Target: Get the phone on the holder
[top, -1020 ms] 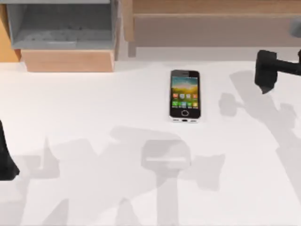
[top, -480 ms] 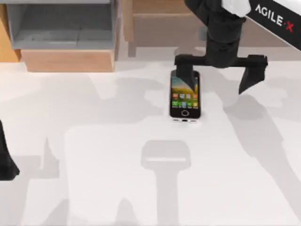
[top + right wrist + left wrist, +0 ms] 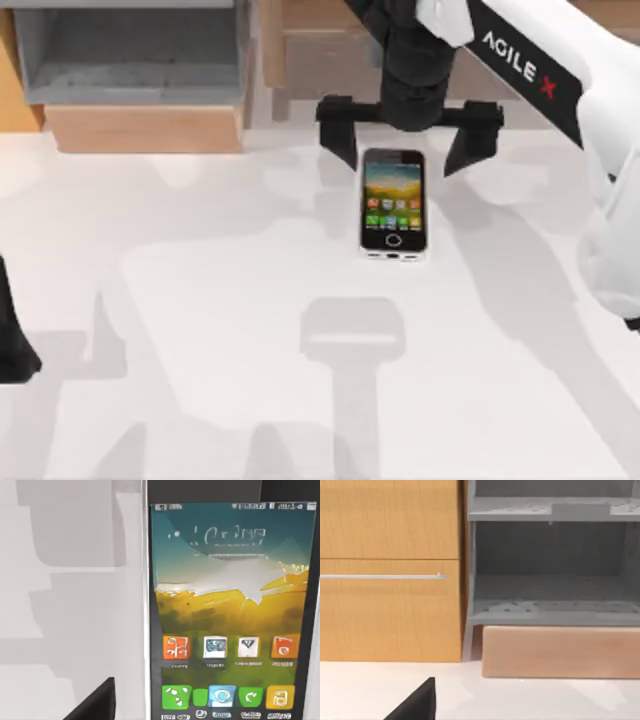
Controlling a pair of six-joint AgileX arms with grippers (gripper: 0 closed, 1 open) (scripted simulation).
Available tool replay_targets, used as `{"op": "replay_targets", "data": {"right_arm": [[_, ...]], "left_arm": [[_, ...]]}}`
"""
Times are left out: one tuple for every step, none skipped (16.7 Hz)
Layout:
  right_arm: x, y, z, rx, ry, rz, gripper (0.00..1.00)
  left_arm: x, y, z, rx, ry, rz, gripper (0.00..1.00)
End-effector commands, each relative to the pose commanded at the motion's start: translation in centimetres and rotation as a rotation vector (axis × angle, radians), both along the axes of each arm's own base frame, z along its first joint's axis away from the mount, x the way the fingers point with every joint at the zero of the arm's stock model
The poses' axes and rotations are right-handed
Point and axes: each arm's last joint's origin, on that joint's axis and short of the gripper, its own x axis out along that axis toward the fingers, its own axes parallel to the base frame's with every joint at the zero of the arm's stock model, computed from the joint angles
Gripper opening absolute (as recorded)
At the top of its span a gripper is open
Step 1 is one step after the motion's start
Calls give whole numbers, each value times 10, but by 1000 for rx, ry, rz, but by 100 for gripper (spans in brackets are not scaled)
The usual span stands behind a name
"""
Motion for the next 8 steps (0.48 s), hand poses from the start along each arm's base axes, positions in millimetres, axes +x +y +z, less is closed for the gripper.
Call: {"op": "replay_targets", "data": {"right_arm": [[0,0,0,0,0,0,100],[0,0,0,0,0,0,100],[0,0,0,0,0,0,100],[0,0,0,0,0,0,100],[1,-3,1,0,-1,-6,100],[1,-2,0,0,0,-5,100],[0,0,-2,0,1,-2,100],[-1,3,-7,-1,1,1,100]], "left_arm": [[0,0,0,0,0,0,100],[0,0,0,0,0,0,100],[0,0,0,0,0,0,100],[0,0,0,0,0,0,100],[0,0,0,0,0,0,100],[0,0,0,0,0,0,100],[0,0,0,0,0,0,100],[0,0,0,0,0,0,100]]}}
